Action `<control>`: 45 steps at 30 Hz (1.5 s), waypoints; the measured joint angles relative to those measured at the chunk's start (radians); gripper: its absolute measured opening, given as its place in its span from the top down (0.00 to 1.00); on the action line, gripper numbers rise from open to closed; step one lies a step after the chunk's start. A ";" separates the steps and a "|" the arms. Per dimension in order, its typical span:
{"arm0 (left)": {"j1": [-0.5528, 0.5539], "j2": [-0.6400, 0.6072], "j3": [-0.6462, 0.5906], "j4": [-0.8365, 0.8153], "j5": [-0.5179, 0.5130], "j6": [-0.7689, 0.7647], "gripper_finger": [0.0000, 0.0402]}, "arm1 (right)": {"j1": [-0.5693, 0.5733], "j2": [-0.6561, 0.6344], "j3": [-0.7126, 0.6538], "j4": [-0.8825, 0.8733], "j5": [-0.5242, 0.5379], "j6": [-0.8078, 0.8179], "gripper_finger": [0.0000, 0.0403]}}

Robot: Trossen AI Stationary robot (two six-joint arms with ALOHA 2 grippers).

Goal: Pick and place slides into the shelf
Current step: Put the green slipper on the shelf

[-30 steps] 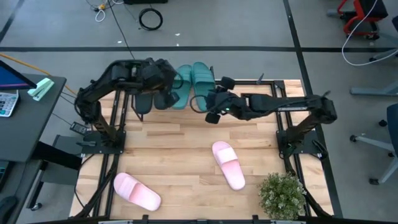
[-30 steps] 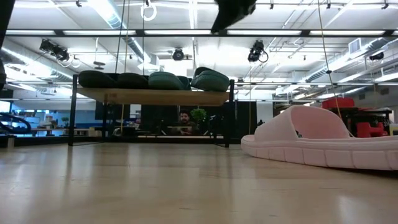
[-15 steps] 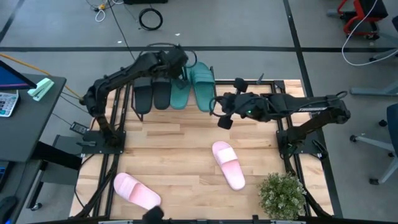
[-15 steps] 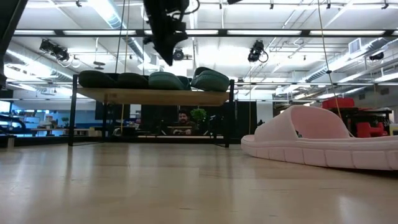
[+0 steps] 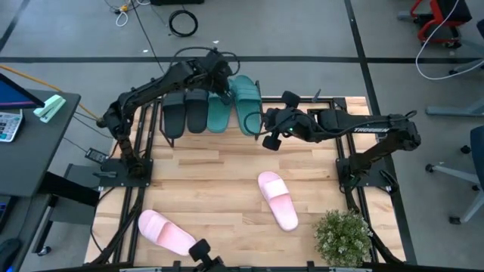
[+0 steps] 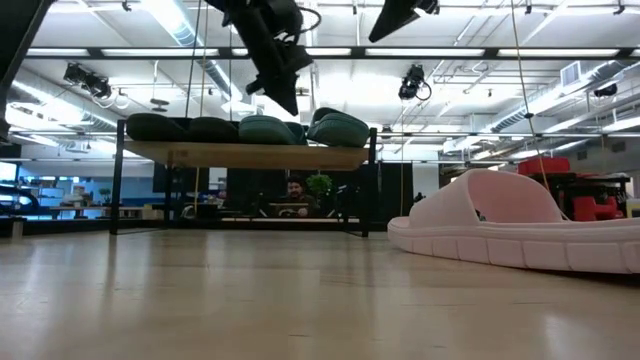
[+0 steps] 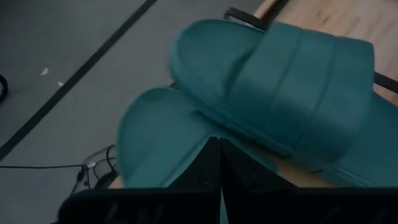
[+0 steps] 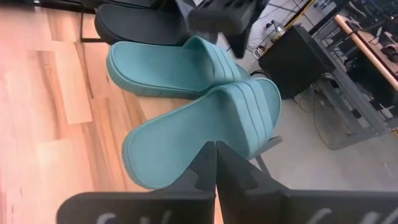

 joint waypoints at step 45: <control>-0.007 0.058 0.003 0.061 0.039 0.022 1.00 | -0.001 -0.002 0.000 -0.004 -0.015 0.027 0.99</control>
